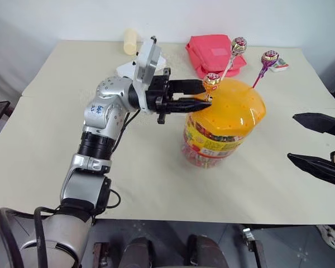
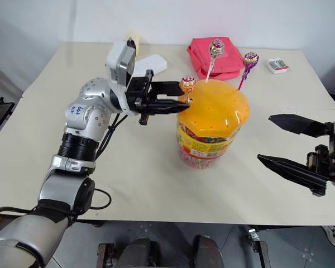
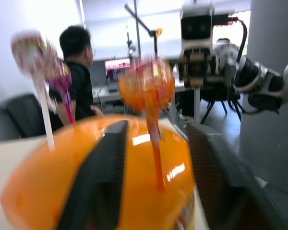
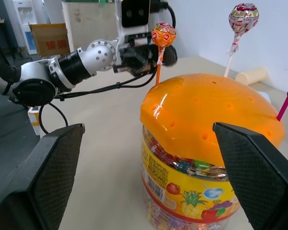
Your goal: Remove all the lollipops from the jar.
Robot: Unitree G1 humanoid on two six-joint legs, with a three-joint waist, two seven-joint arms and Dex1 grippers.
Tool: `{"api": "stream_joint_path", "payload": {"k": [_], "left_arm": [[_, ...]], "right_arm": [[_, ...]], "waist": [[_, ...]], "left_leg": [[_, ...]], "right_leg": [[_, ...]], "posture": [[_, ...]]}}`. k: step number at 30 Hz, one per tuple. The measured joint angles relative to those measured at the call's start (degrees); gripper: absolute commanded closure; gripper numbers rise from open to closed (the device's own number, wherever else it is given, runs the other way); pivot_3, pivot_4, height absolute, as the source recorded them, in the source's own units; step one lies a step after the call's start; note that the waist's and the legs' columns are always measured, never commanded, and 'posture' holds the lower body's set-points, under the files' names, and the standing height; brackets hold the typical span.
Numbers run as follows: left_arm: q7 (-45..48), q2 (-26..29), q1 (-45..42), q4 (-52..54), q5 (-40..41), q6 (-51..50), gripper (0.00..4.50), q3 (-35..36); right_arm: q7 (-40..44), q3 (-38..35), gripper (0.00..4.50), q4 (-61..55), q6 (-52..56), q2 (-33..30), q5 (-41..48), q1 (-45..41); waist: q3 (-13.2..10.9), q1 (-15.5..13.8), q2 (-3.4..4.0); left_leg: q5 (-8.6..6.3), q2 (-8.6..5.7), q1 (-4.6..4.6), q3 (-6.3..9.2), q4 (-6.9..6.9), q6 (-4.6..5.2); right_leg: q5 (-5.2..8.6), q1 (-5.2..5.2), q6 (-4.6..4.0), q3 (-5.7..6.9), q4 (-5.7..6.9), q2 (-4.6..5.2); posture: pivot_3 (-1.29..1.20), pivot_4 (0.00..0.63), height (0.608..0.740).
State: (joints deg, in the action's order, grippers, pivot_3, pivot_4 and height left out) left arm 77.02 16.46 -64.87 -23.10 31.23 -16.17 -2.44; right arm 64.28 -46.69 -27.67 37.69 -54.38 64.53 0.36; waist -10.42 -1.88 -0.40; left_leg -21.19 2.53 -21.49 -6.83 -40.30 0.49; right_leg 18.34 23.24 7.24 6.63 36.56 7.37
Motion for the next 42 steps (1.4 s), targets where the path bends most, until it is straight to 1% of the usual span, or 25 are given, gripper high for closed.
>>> {"api": "stream_joint_path", "payload": {"k": [3,4,9,13,20,22,24,29,34,37,39,42], "left_arm": [[0.5,-0.1,-0.3,-0.6,-0.2,0.7,4.40,0.2],[0.7,-0.2,-0.3,-0.7,-0.2,0.7,4.46,0.2],[0.6,-0.2,-1.8,-1.8,-0.2,0.7,4.46,0.5],[-0.8,-0.2,-3.9,-1.7,0.0,0.2,4.46,2.3],[-11.3,0.2,-8.8,-1.0,0.3,-3.8,4.46,6.6],[-14.3,2.1,-9.4,0.6,0.0,-6.5,4.46,6.9],[-17.7,5.3,-9.7,2.2,-1.1,-10.5,4.46,6.9],[-30.4,13.8,-7.6,8.5,-5.6,-25.3,4.46,6.4],[-39.1,22.9,1.7,13.8,-11.2,-37.1,4.46,5.6],[-42.9,27.3,7.4,16.5,-13.6,-45.5,4.46,4.4],[-45.1,29.0,10.8,17.7,-15.0,-50.9,4.46,3.7],[-48.8,29.5,14.3,17.9,-16.9,-57.4,4.46,3.5]], "right_arm": [[-0.3,-0.2,0.00,0.0,-0.3,0.3,0.0,0.2],[-0.3,-0.3,0.00,0.0,-0.4,0.3,0.0,0.3],[-0.4,-0.4,0.00,0.1,-1.4,0.3,0.0,0.0],[0.2,-0.4,0.00,1.4,-1.7,0.2,-0.3,-0.6],[4.0,1.5,0.00,5.3,-2.8,-0.6,-0.6,-2.8],[5.5,2.0,0.00,6.4,-2.9,-1.0,-0.9,-3.6],[7.1,2.8,0.00,7.4,-3.0,-1.7,-1.4,-4.0],[9.7,6.1,0.00,10.3,-3.8,-1.9,-4.1,-4.7],[11.7,8.3,0.00,14.9,-4.7,-1.9,-7.5,-5.9],[12.5,9.7,0.00,17.0,-5.4,-1.9,-9.4,-6.7],[13.0,10.9,0.00,18.0,-5.7,-1.9,-10.3,-7.0],[13.6,12.6,0.00,19.8,-6.3,-1.9,-11.7,-8.2]], "waist": [[0.0,0.2,0.00],[0.0,0.2,0.00],[0.0,0.1,-0.01],[0.0,0.1,-0.01],[0.0,0.3,-0.01],[0.0,0.4,-0.01],[0.0,0.4,-0.01],[0.0,0.5,0.00],[0.0,0.5,0.00],[0.0,0.4,-0.01],[0.0,0.3,-0.01],[0.0,0.3,-0.01]], "left_leg": [[0.00,0.00,0.00,0.01,0.01,0.00],[0.00,0.00,0.00,0.01,0.01,0.00],[0.00,0.00,0.00,0.02,0.00,0.00],[0.00,0.00,-0.01,0.02,0.00,0.00],[0.00,0.00,0.00,0.04,0.00,0.01],[0.00,0.00,0.00,0.03,0.02,0.00],[0.00,0.02,0.02,0.04,0.04,0.00],[0.00,0.02,0.03,0.04,0.04,0.00],[0.00,0.02,0.03,0.04,0.03,0.00],[0.00,0.02,0.03,0.04,0.02,0.00],[0.00,0.02,0.02,0.05,0.02,0.00],[0.00,0.01,0.02,0.03,0.01,0.00]], "right_leg": [[0.00,0.00,0.00,0.00,0.00,-0.01],[0.00,0.00,0.00,0.00,0.00,-0.01],[0.00,0.00,0.00,0.00,0.00,0.00],[0.00,0.00,0.00,0.00,0.00,0.00],[0.00,0.00,0.00,0.00,0.00,0.00],[0.00,0.01,0.00,0.00,0.00,0.00],[0.00,0.01,0.00,0.01,0.01,-0.02],[0.00,0.01,0.00,-0.01,0.03,-0.01],[0.00,0.01,0.00,-0.01,0.05,0.00],[0.00,0.01,0.00,-0.02,0.06,0.00],[0.00,0.01,0.00,-0.01,0.07,0.00],[0.00,0.01,0.00,-0.02,0.08,0.01]], "posture": [[0.00,0.150,0.740],[0.00,0.150,0.740],[0.00,0.150,0.740],[0.00,0.150,0.740],[0.00,0.150,0.740],[0.00,0.150,0.740],[0.00,0.150,0.740],[0.00,0.150,0.740],[0.00,0.150,0.740],[0.00,0.150,0.740],[0.00,0.150,0.740],[0.00,0.150,0.740]]}}
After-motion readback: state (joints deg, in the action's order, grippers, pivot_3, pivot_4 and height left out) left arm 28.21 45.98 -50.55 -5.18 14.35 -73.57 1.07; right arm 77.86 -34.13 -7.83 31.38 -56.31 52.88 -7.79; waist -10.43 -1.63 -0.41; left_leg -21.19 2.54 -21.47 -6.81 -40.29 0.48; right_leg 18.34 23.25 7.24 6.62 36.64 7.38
